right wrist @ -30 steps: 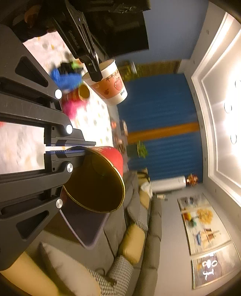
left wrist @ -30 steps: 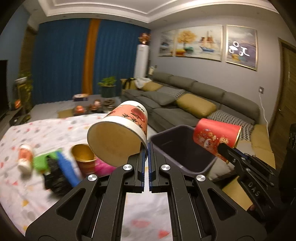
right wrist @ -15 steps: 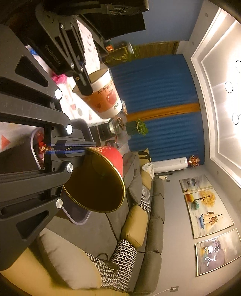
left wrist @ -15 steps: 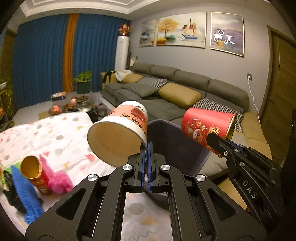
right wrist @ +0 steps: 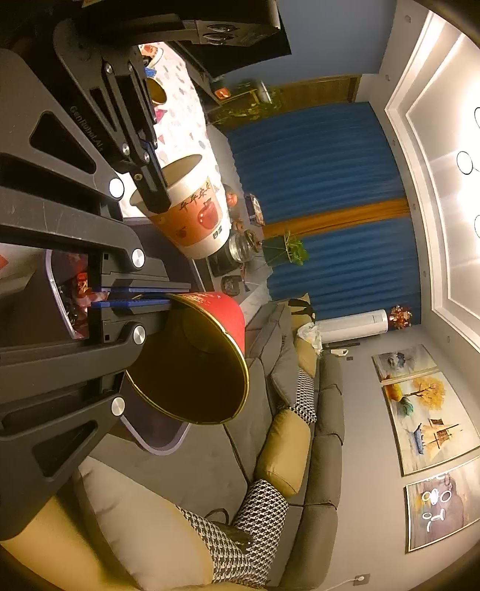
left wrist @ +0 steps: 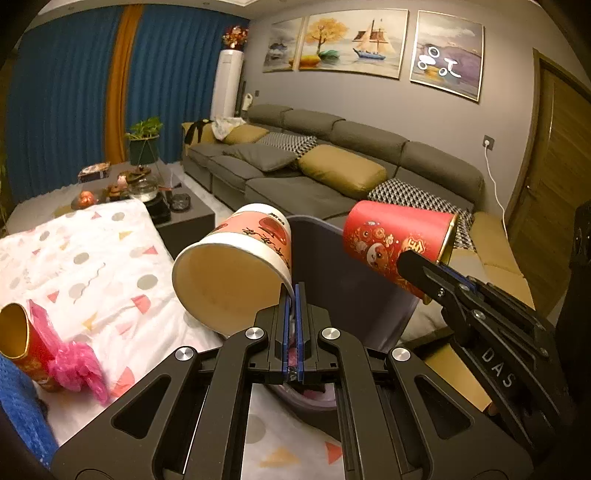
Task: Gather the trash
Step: 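Open both grippers to drop the cups into the grey bin, then move both open grippers back to the trash on the bed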
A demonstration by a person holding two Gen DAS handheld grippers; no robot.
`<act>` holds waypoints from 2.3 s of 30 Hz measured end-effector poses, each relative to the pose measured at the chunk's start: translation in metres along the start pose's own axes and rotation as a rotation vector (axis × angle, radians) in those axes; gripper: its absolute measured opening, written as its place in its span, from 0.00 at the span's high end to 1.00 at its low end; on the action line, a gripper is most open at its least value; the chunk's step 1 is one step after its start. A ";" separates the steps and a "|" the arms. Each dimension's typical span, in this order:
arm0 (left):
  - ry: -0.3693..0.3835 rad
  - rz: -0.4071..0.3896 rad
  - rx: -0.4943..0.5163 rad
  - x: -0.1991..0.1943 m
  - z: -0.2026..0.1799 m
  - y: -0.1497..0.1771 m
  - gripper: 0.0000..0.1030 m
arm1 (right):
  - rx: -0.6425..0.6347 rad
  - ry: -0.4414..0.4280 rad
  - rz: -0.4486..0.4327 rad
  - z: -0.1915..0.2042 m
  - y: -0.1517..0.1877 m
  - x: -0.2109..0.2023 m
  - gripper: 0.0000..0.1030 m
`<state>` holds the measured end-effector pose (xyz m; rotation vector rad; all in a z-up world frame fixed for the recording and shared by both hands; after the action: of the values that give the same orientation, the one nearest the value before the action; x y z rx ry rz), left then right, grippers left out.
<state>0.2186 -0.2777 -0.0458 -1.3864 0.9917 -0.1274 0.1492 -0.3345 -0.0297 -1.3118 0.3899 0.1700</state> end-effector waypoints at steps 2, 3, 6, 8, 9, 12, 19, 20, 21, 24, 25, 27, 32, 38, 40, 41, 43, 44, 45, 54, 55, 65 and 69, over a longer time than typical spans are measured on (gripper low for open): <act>0.006 0.007 0.000 0.004 0.001 0.001 0.98 | 0.001 0.001 0.004 0.000 0.000 0.003 0.96; 0.007 0.009 0.001 0.004 0.003 0.002 0.98 | 0.002 0.002 0.007 0.000 0.000 0.004 0.96; 0.015 0.015 0.003 0.007 0.004 0.003 0.98 | 0.004 0.002 0.012 -0.003 0.000 0.006 0.96; 0.027 0.022 -0.002 0.010 0.005 0.004 0.98 | 0.007 0.003 0.017 -0.006 0.000 0.010 0.96; 0.031 0.025 -0.003 0.011 0.006 0.003 0.98 | 0.008 0.002 0.019 -0.007 0.000 0.011 0.96; 0.043 0.042 -0.009 0.017 0.007 0.005 0.98 | 0.011 0.003 0.025 -0.007 0.000 0.015 0.96; 0.060 0.070 0.005 0.028 0.006 0.013 0.98 | 0.017 0.000 0.041 -0.007 -0.001 0.021 0.96; 0.061 0.070 0.010 0.029 0.005 0.014 0.98 | 0.018 -0.001 0.041 -0.009 -0.002 0.023 0.96; 0.063 0.071 0.014 0.029 0.004 0.014 0.98 | 0.018 -0.002 0.042 -0.009 -0.002 0.023 0.96; 0.071 0.072 0.025 0.031 0.002 0.017 0.97 | 0.021 -0.005 0.047 -0.008 -0.003 0.026 0.96; 0.075 0.074 0.027 0.031 0.002 0.017 0.97 | 0.024 -0.004 0.049 -0.009 -0.003 0.026 0.96; 0.074 0.082 0.031 0.032 0.002 0.018 0.93 | 0.029 -0.007 0.050 -0.010 -0.002 0.027 0.96; 0.040 0.073 0.022 0.027 0.010 0.019 0.58 | 0.034 -0.003 0.039 -0.012 -0.003 0.025 0.83; -0.049 0.030 0.006 0.002 0.020 0.020 0.33 | 0.033 0.010 0.020 -0.010 -0.004 0.014 0.67; -0.103 -0.007 0.007 -0.013 0.023 0.020 0.25 | 0.023 0.020 -0.008 -0.005 -0.003 0.004 0.50; -0.125 -0.016 0.004 -0.019 0.025 0.020 0.23 | 0.015 0.026 -0.016 -0.001 -0.003 0.001 0.45; -0.184 -0.036 -0.019 -0.035 0.032 0.023 0.18 | -0.003 0.038 -0.029 0.006 0.001 -0.009 0.38; -0.204 -0.040 -0.029 -0.041 0.036 0.025 0.17 | -0.006 0.039 -0.035 0.008 0.002 -0.013 0.33; -0.231 -0.046 -0.042 -0.049 0.041 0.028 0.15 | -0.012 0.036 -0.041 0.013 0.004 -0.017 0.31; -0.452 -0.077 -0.166 -0.118 0.094 0.049 0.13 | -0.055 -0.019 -0.038 0.060 0.019 -0.043 0.22; -0.474 -0.084 -0.182 -0.129 0.102 0.054 0.13 | -0.063 -0.031 -0.034 0.066 0.021 -0.045 0.22; -0.653 -0.106 -0.270 -0.211 0.157 0.097 0.13 | -0.125 -0.173 0.033 0.148 0.051 -0.050 0.22; -0.696 -0.125 -0.309 -0.239 0.174 0.109 0.13 | -0.154 -0.220 0.052 0.182 0.067 -0.052 0.22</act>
<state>0.1344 0.0261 -0.0403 -1.6095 0.3479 0.4110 0.1121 -0.1378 -0.0340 -1.4181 0.2273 0.3910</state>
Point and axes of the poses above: each gripper's, at about its wrist camera, not at the fingertips, and x roughly the way its jaws point, z to its left, y to its underside, the point moved 3 cm from there along x, roughly the way its jaws point, and after that the axes turned 2 degrees about x, right-handed, at the moved point
